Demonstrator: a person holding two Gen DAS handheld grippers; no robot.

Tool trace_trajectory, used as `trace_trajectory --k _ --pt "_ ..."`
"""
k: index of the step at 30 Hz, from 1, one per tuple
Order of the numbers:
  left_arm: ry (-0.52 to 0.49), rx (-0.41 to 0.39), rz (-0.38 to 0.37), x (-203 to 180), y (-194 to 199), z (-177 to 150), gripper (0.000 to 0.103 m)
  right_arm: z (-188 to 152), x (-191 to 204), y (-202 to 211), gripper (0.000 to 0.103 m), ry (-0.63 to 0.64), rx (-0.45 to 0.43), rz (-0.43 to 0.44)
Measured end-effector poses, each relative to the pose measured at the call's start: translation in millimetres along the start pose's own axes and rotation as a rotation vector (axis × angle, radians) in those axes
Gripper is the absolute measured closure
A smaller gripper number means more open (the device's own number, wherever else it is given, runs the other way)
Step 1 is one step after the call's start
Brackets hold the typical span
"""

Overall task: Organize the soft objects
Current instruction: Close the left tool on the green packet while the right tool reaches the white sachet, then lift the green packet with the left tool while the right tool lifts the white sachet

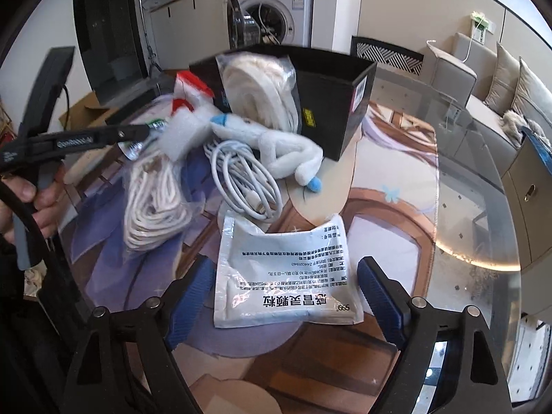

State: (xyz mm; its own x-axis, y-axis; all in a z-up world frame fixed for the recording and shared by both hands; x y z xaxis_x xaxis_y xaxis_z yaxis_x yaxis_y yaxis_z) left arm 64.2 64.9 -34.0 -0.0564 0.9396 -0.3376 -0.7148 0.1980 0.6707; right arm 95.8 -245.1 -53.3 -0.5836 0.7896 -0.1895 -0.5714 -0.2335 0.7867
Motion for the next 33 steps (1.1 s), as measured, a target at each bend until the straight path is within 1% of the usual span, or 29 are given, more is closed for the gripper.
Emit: trace_trajectory --k 3,5,6,7,8,10,12,25,33 --pt "0.001 -0.005 -0.002 1 2 0 0.059 0 3 0 0.016 0.013 -0.003 0.006" --pt "0.000 -0.007 -0.004 1 3 -1 0.059 -2 5 1 0.021 0.024 -0.013 0.012" --pt "0.000 -0.007 -0.005 1 3 -1 0.059 -2 6 2 0.027 0.025 -0.018 0.020" --pt "0.002 -0.007 -0.005 1 3 -2 0.059 -3 7 3 0.030 0.027 -0.022 0.027" --pt "0.004 -0.008 -0.007 1 3 -2 0.059 -3 7 5 0.031 0.032 -0.025 0.028" --pt "0.006 -0.011 -0.011 2 5 -2 0.059 -5 8 6 0.036 0.032 -0.029 0.030" --pt "0.005 -0.016 -0.014 1 8 -2 0.059 -6 6 7 0.038 0.024 -0.034 0.033" --pt "0.003 -0.064 -0.036 -3 28 -2 0.059 -21 -1 24 0.039 -0.079 -0.079 0.060" --pt "-0.013 -0.110 -0.065 -10 41 2 0.059 -17 -6 49 0.039 -0.115 -0.171 0.046"
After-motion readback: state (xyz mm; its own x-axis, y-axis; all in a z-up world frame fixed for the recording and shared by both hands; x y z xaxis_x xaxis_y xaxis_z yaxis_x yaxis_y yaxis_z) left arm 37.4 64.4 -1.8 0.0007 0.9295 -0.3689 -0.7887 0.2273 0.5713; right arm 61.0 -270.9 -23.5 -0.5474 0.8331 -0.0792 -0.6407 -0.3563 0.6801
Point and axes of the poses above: each gripper's, at about its wrist camera, not at the fingertips, and y roughly against the way its jaws point, x to its left, z to its top, the point moved 1 cm from there along -y, roughly the way its jaws point, and after that the axes turned 10 degrees about -z, right-handed, at the moved point
